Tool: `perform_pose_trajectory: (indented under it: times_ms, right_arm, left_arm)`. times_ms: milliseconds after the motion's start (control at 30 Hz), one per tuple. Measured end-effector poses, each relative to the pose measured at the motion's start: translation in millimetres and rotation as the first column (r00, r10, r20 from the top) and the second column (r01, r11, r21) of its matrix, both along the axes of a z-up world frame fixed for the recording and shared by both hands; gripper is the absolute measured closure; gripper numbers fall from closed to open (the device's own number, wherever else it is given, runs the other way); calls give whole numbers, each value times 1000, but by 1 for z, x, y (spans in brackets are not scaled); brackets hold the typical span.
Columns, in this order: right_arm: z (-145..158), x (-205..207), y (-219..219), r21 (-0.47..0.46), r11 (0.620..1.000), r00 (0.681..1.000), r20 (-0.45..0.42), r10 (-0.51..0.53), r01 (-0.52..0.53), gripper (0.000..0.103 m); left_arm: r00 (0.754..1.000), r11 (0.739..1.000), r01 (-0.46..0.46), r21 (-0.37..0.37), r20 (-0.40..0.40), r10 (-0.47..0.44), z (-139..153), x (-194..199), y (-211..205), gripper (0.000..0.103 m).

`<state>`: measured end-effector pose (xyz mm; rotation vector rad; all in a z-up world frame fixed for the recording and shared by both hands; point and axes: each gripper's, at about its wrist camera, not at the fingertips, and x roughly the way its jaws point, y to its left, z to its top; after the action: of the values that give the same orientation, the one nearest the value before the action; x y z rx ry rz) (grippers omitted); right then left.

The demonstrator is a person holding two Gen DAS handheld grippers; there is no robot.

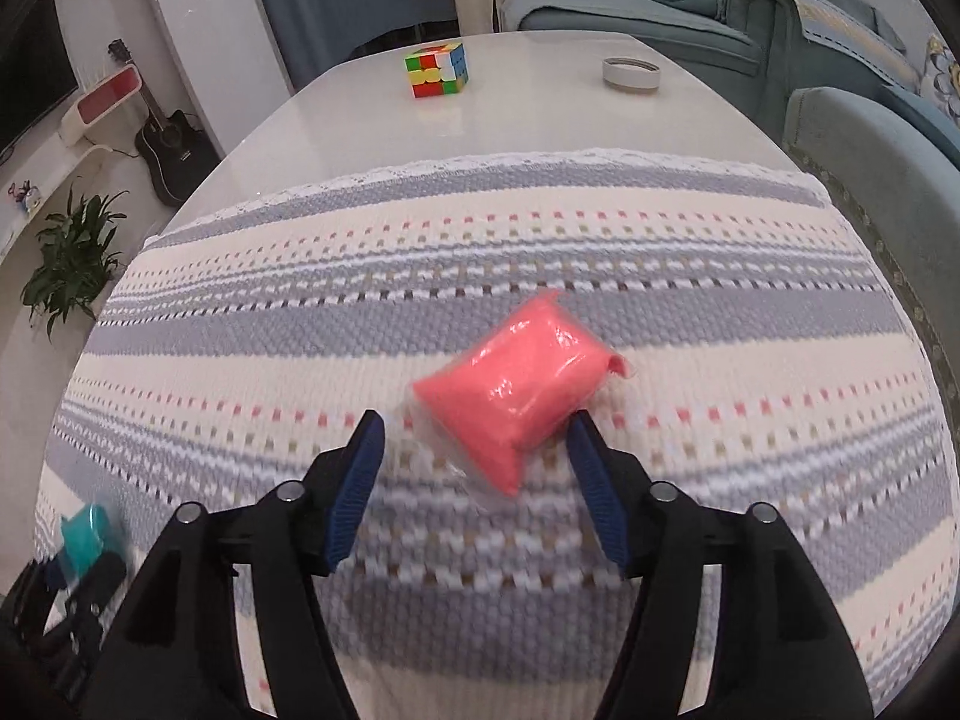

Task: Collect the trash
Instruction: 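Grasp the teal packet with the left tool while the right tool grasps the pink packet, then carry the teal and pink packets to the basket and release both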

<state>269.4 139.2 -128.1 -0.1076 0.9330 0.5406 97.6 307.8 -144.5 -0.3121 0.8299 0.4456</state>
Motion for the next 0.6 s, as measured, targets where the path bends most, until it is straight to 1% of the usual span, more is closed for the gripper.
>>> perform_pose_trajectory:
  times_ms: [167, 267, 333, 400, 500, 600]
  right_arm:
    - [-2, 8, 14, -31, 999, 1000, 12, -24, 24, 41]
    - [-3, 12, 23, -63, 997, 998, 33, -45, 47, 42]
    - [-4, 14, 25, -87, 994, 997, 47, -63, 66, 52]
    - [-3, 13, 23, -74, 995, 997, 52, -60, 64, 53]
    - [6, 4, 10, -3, 998, 996, 73, -54, 55, 53]
    - [12, -11, -11, 35, 999, 997, 63, -36, 33, 53]
  left_arm:
    - [1000, 1000, 4, 12, -2, -4, 0, 0, -2, 53]
    - [1000, 999, 12, 33, -9, -12, 1, 1, -8, 54]
    - [1000, 999, 17, 39, -6, -17, 1, 1, -9, 54]
    - [1000, 999, 20, 28, -4, -20, 1, 1, -8, 54]
    - [999, 999, 30, 20, 14, -30, 2, -2, -6, 55]
    - [995, 996, 89, 28, 47, -90, 7, -5, -14, 56]
